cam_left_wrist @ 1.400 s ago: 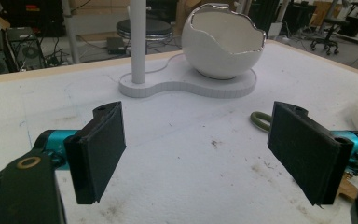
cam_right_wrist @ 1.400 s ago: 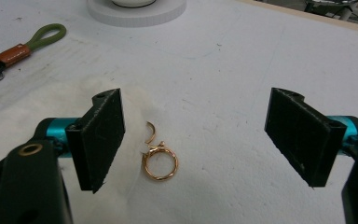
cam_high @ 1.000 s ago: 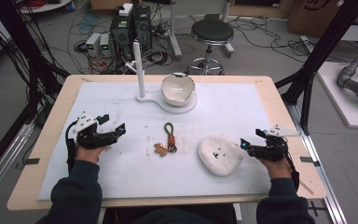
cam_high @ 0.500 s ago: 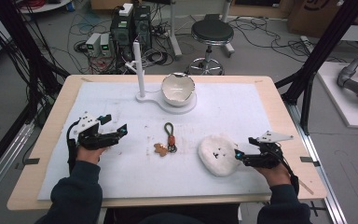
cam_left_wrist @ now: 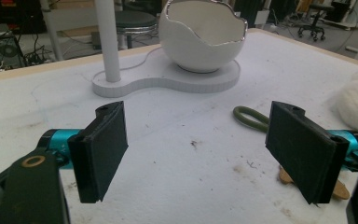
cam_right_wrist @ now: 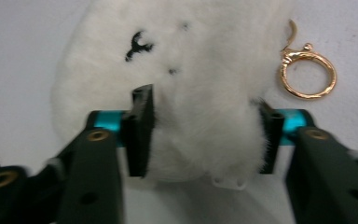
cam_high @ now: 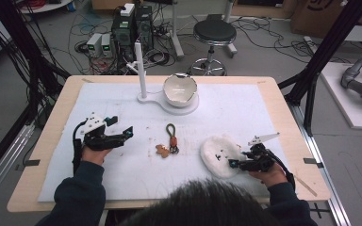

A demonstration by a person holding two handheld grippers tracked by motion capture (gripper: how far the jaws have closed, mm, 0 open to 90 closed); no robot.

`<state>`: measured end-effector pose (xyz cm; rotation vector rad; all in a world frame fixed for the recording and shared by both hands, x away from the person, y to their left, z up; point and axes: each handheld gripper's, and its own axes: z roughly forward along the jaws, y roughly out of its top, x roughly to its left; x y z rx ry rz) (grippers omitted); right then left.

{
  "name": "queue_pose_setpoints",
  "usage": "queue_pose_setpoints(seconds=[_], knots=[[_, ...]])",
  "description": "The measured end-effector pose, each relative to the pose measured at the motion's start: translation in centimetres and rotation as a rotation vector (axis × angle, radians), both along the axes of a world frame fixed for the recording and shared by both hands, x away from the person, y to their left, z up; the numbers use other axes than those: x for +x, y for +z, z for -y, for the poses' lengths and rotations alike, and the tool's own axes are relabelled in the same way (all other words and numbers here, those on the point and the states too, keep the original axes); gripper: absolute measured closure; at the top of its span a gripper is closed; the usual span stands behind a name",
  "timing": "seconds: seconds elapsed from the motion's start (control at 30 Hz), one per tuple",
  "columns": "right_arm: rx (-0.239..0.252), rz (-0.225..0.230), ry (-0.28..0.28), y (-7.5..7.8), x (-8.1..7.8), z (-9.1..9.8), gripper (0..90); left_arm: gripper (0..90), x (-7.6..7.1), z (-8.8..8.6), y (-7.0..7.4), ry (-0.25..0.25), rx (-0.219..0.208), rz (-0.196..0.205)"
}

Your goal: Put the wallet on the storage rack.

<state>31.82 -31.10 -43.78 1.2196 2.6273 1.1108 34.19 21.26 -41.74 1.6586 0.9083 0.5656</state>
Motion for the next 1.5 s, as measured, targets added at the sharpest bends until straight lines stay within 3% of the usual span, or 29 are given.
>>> queue_pose_setpoints(seconds=[0.07, 0.17, 0.23, 0.27, 0.3, 0.33, 0.4, 0.43, 0.53, 0.57, 0.6, 0.7, 0.73, 0.93, 1.0, 1.07, 1.1, 1.13, 1.17, 1.23, 1.33, 1.4, 1.43, 1.47, 1.5], knots=[[0.005, 0.023, 0.015, 0.4, 0.0, -0.1, 76.3, 21.7, -0.2, 0.2, 0.0, -0.009, -0.001, -0.002], [-0.010, 0.059, 0.040, 0.8, 0.0, -0.3, 79.1, 23.3, -0.4, 0.6, 0.1, -0.032, -0.005, -0.003], [-0.008, 0.135, 0.061, 1.6, -0.3, -0.6, 80.3, 26.5, -0.6, 1.1, 0.3, -0.068, -0.024, -0.009], [-0.008, 0.135, 0.061, 1.6, -0.3, -0.6, 80.3, 26.8, -0.6, 1.1, 0.3, -0.068, -0.024, -0.009], [0.009, 0.172, 0.079, 2.1, -0.5, -0.8, 80.6, 26.8, -0.6, 1.4, 0.4, -0.090, -0.038, -0.013], [0.048, 0.262, 0.140, 3.1, -0.9, -1.3, 80.6, 26.8, -0.7, 2.0, 0.6, -0.130, -0.052, -0.021], [0.057, 0.281, 0.160, 3.3, -1.0, -1.6, 80.6, 26.8, -0.7, 2.5, 0.7, -0.154, -0.059, -0.023], [0.083, 0.317, 0.208, 3.8, -1.1, -2.5, 80.5, 26.8, -0.9, 3.5, 0.9, -0.205, -0.066, -0.023], [0.105, 0.339, 0.263, 4.1, -1.0, -4.1, 80.4, 26.7, -0.9, 5.4, 1.3, -0.299, -0.070, -0.029], [0.113, 0.341, 0.283, 4.3, -0.8, -4.7, 80.4, 26.5, -0.9, 5.4, 1.3, -0.299, -0.070, -0.029], [0.114, 0.347, 0.304, 4.4, -0.7, -5.3, 80.3, 26.4, -1.0, 6.9, 1.5, -0.356, -0.067, -0.033], [0.115, 0.353, 0.353, 4.6, -0.6, -6.4, 80.3, 25.3, -1.2, 8.1, 1.6, -0.374, -0.053, -0.036], [0.121, 0.357, 0.405, 4.7, -0.6, -7.6, 80.3, 24.5, -1.2, 9.1, 1.5, -0.411, -0.056, -0.051], [0.134, 0.359, 0.470, 4.8, -0.8, -9.4, 80.3, 25.8, -1.4, 10.4, 0.8, -0.495, -0.026, -0.106], [0.144, 0.354, 0.495, 4.9, -0.8, -9.9, 80.3, 29.6, -1.4, 10.8, 0.4, -0.542, -0.017, -0.150], [0.139, 0.362, 0.498, 5.0, -0.9, -10.3, 80.3, 44.0, -1.4, 10.9, 0.3, -0.560, -0.008, -0.162], [0.138, 0.369, 0.495, 5.0, -0.9, -10.4, 80.3, 56.5, -1.6, 11.1, 0.2, -0.610, 0.011, -0.175], [0.140, 0.371, 0.488, 5.0, -0.8, -10.5, 80.3, 60.6, -1.7, 11.2, 0.2, -0.612, 0.033, -0.189], [0.134, 0.383, 0.480, 5.0, -0.7, -10.5, 80.3, 71.1, -1.8, 11.2, 0.1, -0.615, 0.048, -0.189], [0.127, 0.376, 0.459, 5.0, -0.7, -10.5, 80.3, 73.6, -1.9, 11.2, 0.2, -0.615, 0.033, -0.197], [0.168, 0.395, 0.371, 4.7, -0.3, -10.2, 73.9, 77.6, -1.9, 10.8, 0.5, -0.604, 0.002, -0.168], [0.193, 0.409, 0.324, 4.8, -0.2, -10.0, 61.4, 78.0, -2.0, 10.6, 0.8, -0.580, -0.015, -0.129], [0.205, 0.413, 0.280, 4.9, -0.1, -9.8, 52.7, 78.2, -2.1, 10.2, 1.0, -0.545, -0.042, -0.090], [0.224, 0.399, 0.238, 4.9, 0.0, -9.6, 47.0, 78.2, -2.1, 10.2, 1.0, -0.545, -0.042, -0.090], [0.249, 0.388, 0.205, 4.8, 0.2, -9.3, 46.4, 78.2, -2.0, 9.8, 1.2, -0.530, -0.056, -0.071]])
